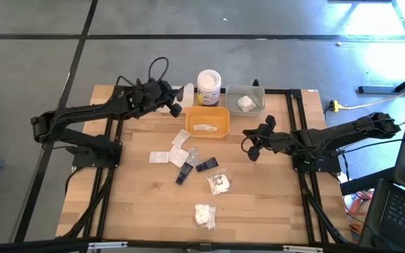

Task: Pick & Place Travel size toiletries
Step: Put the blue shave cream into the white bin

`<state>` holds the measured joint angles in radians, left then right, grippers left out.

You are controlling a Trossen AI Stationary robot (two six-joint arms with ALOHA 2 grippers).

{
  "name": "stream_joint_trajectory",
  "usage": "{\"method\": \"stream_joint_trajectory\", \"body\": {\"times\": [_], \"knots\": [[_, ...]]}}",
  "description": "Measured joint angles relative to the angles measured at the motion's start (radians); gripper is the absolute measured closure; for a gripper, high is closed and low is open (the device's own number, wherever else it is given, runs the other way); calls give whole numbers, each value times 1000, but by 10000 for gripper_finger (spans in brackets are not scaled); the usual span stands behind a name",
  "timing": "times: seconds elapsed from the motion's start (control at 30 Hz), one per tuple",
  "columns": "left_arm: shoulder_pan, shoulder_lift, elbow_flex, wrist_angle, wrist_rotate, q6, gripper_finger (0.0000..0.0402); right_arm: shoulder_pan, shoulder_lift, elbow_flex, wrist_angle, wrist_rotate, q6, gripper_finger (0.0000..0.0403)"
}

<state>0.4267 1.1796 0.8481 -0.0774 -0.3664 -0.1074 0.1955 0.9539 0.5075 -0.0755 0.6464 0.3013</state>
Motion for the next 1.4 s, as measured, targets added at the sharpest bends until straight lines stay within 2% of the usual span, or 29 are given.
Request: {"method": "stream_joint_trajectory", "body": {"times": [0.2,0.43,0.7,1.13,1.4], "knots": [[27,-55,-124,53,6,-17,399,0,0,-5,103,1,-74,388],[88,-94,-243,166,21,-41,399,-5,0,-5,114,11,-82,395],[135,-96,-337,260,24,-64,399,-5,0,-5,113,10,-86,382],[198,-83,-419,366,71,-64,399,-5,1,-5,114,8,-100,397],[198,-10,-420,413,53,-63,399,-5,1,-5,117,8,-101,376]]}}
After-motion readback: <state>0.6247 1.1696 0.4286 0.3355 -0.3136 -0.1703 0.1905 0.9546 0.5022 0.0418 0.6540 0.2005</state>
